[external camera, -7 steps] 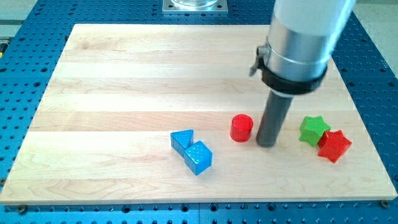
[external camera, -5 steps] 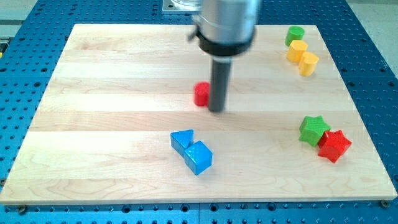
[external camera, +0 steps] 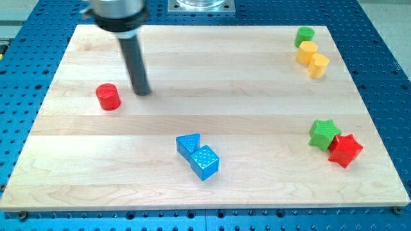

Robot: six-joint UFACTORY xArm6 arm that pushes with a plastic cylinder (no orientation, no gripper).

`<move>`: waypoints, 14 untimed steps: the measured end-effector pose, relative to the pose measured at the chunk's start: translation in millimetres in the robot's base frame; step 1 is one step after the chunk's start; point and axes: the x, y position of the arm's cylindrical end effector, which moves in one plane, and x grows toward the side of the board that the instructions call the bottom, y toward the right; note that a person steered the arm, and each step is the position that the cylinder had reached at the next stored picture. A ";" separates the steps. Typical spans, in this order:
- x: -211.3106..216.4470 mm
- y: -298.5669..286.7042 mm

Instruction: Place the red blocks to the center left of the board

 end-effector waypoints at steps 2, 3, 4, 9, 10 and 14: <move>10.0 -72.2; 38.3 -59.2; 36.9 -87.3; 41.5 335.7; 72.9 429.7; 142.8 355.3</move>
